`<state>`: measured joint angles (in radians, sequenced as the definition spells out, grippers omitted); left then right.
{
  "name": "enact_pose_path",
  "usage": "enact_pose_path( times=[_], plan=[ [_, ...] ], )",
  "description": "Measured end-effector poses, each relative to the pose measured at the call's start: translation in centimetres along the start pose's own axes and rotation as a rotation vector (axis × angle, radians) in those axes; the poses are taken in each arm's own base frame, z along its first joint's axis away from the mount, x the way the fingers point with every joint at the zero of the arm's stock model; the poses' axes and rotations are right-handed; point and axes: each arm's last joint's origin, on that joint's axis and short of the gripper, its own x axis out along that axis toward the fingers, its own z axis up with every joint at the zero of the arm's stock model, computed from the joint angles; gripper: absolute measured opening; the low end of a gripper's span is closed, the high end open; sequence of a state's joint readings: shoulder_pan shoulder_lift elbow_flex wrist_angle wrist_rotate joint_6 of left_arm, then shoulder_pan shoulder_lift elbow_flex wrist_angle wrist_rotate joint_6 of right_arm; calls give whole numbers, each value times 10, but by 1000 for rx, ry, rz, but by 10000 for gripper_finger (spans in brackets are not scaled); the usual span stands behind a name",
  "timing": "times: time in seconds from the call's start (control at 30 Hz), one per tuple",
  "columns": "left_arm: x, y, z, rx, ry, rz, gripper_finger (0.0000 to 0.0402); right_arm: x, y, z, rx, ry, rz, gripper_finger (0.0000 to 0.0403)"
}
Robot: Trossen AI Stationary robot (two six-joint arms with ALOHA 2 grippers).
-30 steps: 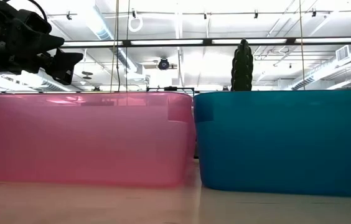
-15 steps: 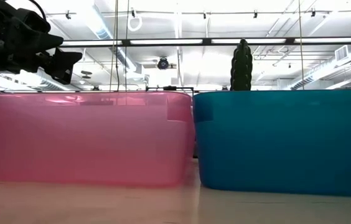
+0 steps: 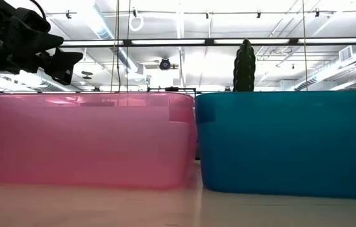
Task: Pick & Place hat
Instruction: Put the bottom right black cap into the blue bin
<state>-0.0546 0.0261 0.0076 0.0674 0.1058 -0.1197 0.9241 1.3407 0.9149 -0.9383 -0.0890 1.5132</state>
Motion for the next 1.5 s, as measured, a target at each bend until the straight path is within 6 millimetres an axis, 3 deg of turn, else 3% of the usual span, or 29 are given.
enact_pose_path(
  times=[0.27, 0.47, 0.7, 0.87, 0.97, 1.13, 1.5],
  plan=[
    [0, 0, 0, 0, 0, 0, 227, -29, -14, 1, -82, -14, -34, 2],
    [0, 0, 0, 0, 0, 0, 227, -69, -8, 13, -238, -160, -80, 1],
    [0, 0, 0, 0, 0, 0, 227, -120, -2, 40, -449, -449, -120, 0],
    [0, 0, 0, 0, -1, 0, 227, -139, 14, 67, -656, -601, -65, 0],
    [0, 0, 0, 0, -1, 0, 227, -140, 21, 82, -767, -623, -74, 0],
    [0, 0, 0, 0, 0, 0, 227, -126, 27, 111, -857, -568, -118, 0],
    [0, 0, 0, 0, 0, 0, 227, -74, 41, 154, -994, -337, -162, 0]
  ],
)
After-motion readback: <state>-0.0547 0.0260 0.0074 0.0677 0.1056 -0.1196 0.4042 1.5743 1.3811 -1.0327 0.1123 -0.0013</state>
